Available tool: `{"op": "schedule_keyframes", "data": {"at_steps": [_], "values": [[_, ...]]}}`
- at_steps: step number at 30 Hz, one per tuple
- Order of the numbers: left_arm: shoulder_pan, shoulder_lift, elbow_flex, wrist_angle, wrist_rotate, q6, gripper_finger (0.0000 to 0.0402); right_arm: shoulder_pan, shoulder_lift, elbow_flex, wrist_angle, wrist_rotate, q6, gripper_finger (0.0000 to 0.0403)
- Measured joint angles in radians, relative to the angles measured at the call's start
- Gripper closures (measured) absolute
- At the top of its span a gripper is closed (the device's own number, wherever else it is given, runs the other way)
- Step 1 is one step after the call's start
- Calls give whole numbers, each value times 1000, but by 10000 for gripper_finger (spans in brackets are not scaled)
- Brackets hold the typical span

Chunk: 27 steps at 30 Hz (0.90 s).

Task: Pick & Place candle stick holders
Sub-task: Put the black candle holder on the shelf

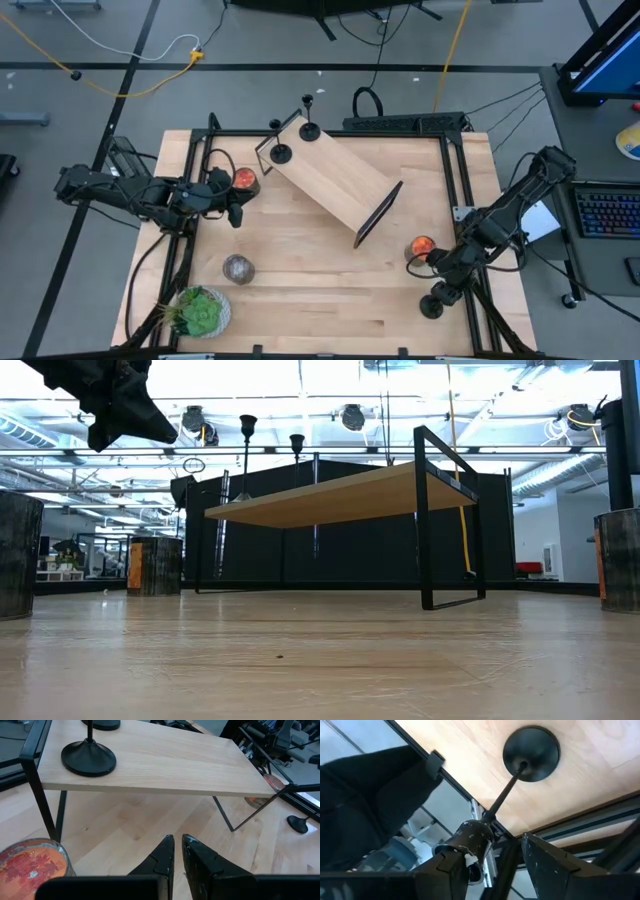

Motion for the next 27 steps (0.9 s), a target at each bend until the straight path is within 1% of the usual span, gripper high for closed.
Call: {"op": "schedule_keyframes", "data": {"at_steps": [3, 11, 14, 17, 23, 25, 27], "values": [[0, 0, 0, 0, 0, 0, 364, 0, 0, -13, 27, 1, 25, 239], [0, 0, 0, 0, 1, 3, 364, 0, 1, -17, 22, 2, 31, 239], [0, 0, 0, 0, 1, 3, 364, 0, 1, -18, 7, 3, 31, 249], [0, 0, 0, 0, 1, 4, 364, 0, 2, -18, 2, 7, 27, 280], [0, 0, 0, 0, 1, 4, 364, 0, 3, -19, -11, 35, -6, 374], [0, 0, 0, 0, 2, 4, 364, 0, 1, -19, -25, 44, -17, 389], [0, 0, 0, 1, 10, 4, 364, 0, 3, -19, -23, 45, -22, 387]]}}
